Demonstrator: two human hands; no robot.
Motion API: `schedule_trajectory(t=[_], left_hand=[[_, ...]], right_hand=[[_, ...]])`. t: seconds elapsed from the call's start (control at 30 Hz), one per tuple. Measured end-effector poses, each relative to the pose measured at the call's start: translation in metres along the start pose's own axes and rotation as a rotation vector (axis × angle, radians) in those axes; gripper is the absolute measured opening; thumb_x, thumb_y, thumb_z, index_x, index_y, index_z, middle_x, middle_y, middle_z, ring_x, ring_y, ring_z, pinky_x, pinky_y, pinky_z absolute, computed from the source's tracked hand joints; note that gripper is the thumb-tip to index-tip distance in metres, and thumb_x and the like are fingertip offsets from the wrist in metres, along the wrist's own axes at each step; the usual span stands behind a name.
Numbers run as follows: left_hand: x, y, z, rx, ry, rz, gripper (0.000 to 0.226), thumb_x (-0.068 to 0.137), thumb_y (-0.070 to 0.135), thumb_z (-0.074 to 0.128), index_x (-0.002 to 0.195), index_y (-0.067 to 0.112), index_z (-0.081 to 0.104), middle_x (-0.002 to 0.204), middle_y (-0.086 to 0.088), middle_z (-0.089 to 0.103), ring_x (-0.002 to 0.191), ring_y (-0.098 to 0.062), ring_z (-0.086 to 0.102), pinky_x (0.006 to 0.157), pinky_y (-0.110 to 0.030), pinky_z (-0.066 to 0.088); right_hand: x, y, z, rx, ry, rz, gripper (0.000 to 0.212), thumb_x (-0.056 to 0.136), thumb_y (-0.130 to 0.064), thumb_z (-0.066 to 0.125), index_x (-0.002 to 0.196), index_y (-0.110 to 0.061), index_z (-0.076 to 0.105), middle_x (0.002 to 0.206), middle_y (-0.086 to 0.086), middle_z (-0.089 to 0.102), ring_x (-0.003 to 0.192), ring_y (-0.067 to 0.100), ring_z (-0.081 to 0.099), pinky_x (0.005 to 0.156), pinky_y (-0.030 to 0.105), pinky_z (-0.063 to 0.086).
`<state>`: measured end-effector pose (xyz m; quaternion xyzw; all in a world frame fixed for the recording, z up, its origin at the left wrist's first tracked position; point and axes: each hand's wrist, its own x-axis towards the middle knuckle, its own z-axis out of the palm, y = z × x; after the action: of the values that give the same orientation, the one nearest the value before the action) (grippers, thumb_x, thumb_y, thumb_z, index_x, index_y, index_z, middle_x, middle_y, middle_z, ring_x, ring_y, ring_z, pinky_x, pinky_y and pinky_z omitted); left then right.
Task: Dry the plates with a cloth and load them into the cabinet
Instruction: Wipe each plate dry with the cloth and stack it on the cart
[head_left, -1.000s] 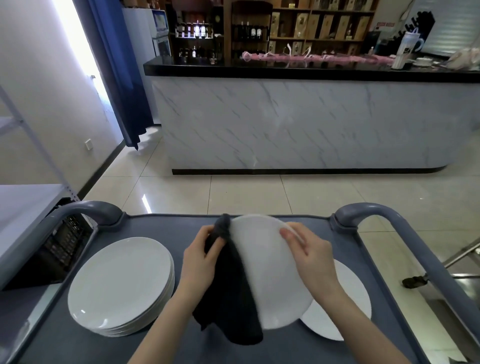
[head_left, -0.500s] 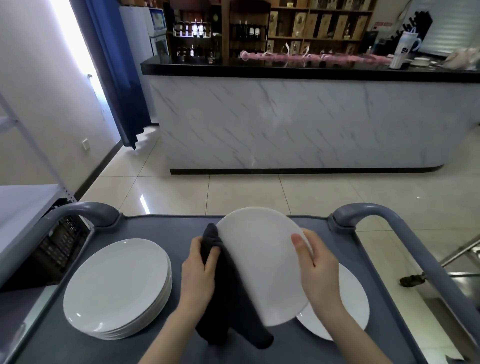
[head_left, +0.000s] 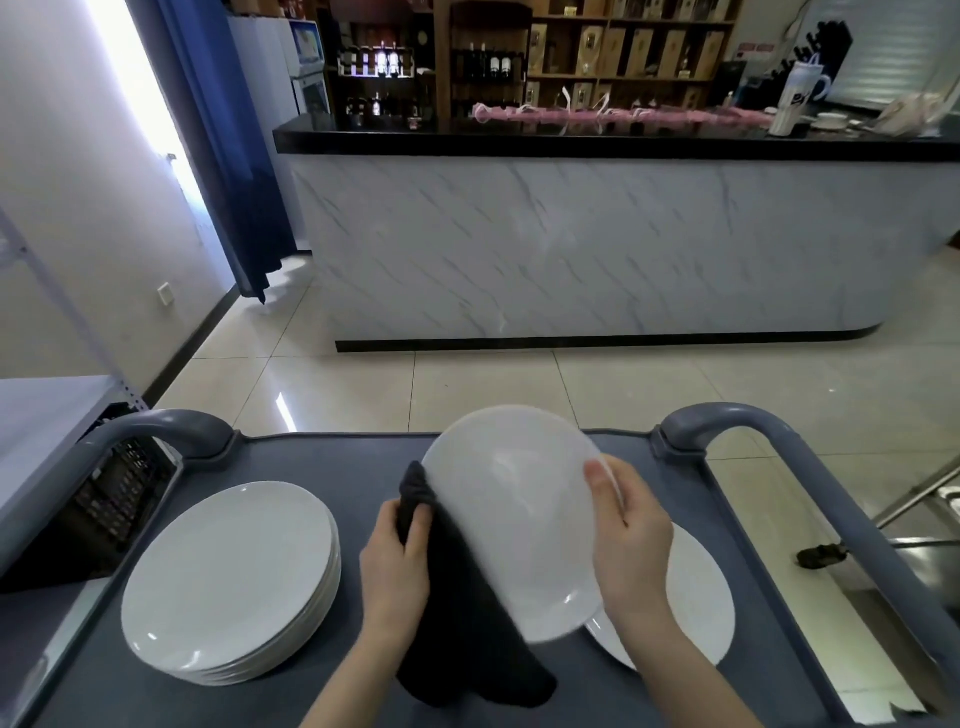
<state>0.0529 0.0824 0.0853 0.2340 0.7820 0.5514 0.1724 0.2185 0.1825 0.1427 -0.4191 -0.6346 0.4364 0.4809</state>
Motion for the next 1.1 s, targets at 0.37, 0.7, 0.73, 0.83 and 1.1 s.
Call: schedule_trajectory(t=[0.37, 0.7, 0.73, 0.83, 1.1], left_hand=[[-0.001, 0.003, -0.012, -0.106, -0.036, 0.034, 0.009, 0.1, 0.027, 0.049, 0.093, 0.03, 0.054, 0.085, 0.018, 0.064, 0.087, 0.0, 0.059, 0.069, -0.024, 0.042], [0.009, 0.041, -0.038, 0.356, -0.361, 0.475, 0.014, 0.098, 0.028, 0.053, 0.108, 0.037, 0.054, 0.094, 0.024, 0.064, 0.088, 0.0, 0.058, 0.074, -0.017, 0.044], [0.009, 0.041, -0.036, 0.345, -0.368, 0.467, 0.013, 0.098, 0.028, 0.054, 0.108, 0.036, 0.055, 0.094, 0.022, 0.065, 0.087, -0.002, 0.058, 0.077, -0.023, 0.047], [0.009, 0.036, -0.03, 0.199, -0.373, 0.38, 0.016, 0.097, 0.025, 0.056, 0.104, 0.041, 0.057, 0.093, 0.023, 0.066, 0.09, -0.002, 0.061, 0.078, -0.023, 0.048], [-0.003, 0.014, -0.009, -0.093, 0.025, 0.063, 0.014, 0.099, 0.035, 0.047, 0.095, 0.048, 0.051, 0.09, 0.025, 0.064, 0.089, 0.008, 0.057, 0.072, -0.021, 0.041]], right_hand=[[0.006, 0.006, -0.01, 0.004, -0.14, 0.054, 0.004, 0.097, -0.043, 0.056, 0.095, -0.041, 0.055, 0.083, -0.013, 0.068, 0.07, 0.005, 0.062, 0.064, 0.026, 0.047], [0.022, 0.005, -0.012, -0.439, -0.697, -0.191, 0.015, 0.095, -0.057, 0.048, 0.105, -0.049, 0.056, 0.076, -0.003, 0.066, 0.07, 0.008, 0.062, 0.069, 0.031, 0.049], [0.018, 0.008, -0.01, -0.434, -0.701, -0.177, 0.013, 0.097, -0.055, 0.047, 0.103, -0.047, 0.056, 0.073, 0.0, 0.065, 0.068, 0.013, 0.06, 0.069, 0.037, 0.049], [0.012, 0.009, -0.007, -0.322, -0.595, -0.17, 0.014, 0.096, -0.05, 0.051, 0.097, -0.041, 0.061, 0.072, -0.001, 0.065, 0.068, 0.019, 0.06, 0.068, 0.039, 0.048], [-0.004, 0.0, 0.001, 0.042, -0.064, -0.006, 0.015, 0.1, -0.033, 0.055, 0.095, -0.034, 0.069, 0.088, -0.015, 0.071, 0.082, 0.002, 0.063, 0.069, 0.014, 0.047]])
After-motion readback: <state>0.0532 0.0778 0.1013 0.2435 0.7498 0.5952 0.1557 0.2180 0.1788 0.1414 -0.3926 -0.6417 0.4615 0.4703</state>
